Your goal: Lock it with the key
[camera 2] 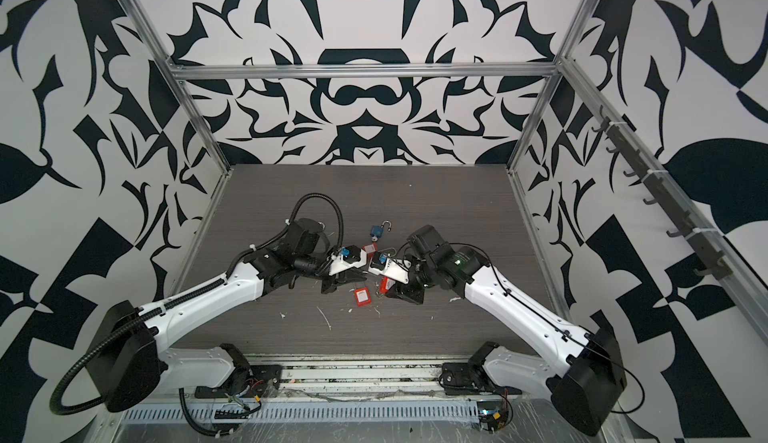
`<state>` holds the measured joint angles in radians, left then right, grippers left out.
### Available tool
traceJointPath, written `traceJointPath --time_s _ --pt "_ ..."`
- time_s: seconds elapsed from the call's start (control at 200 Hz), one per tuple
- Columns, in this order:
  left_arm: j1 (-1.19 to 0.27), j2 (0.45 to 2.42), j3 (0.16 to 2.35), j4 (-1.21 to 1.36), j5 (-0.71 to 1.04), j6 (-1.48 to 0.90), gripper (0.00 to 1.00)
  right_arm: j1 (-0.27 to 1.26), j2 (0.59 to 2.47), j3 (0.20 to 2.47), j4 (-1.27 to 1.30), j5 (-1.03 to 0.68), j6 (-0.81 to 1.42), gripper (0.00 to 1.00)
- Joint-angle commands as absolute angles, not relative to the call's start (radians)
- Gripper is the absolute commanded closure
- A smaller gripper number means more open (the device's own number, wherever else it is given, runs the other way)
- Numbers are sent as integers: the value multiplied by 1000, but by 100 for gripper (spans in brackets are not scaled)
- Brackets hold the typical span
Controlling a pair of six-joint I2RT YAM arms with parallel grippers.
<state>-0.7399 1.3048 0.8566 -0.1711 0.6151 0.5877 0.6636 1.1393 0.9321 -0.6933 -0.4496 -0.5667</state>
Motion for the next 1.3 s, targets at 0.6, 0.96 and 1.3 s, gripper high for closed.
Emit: traceJointPath --time_s 0.6,0.96,1.3 --pt "-703 1299 832 -61 808 475 100 629 1103 1049 -843 -510 -636 5" --pt "-703 1289 815 -32 853 486 100 612 1136 1067 -877 -475 -708 31" --pt "-711 1283 821 -28 873 485 100 611 1173 1107 -880 -539 -718 66"
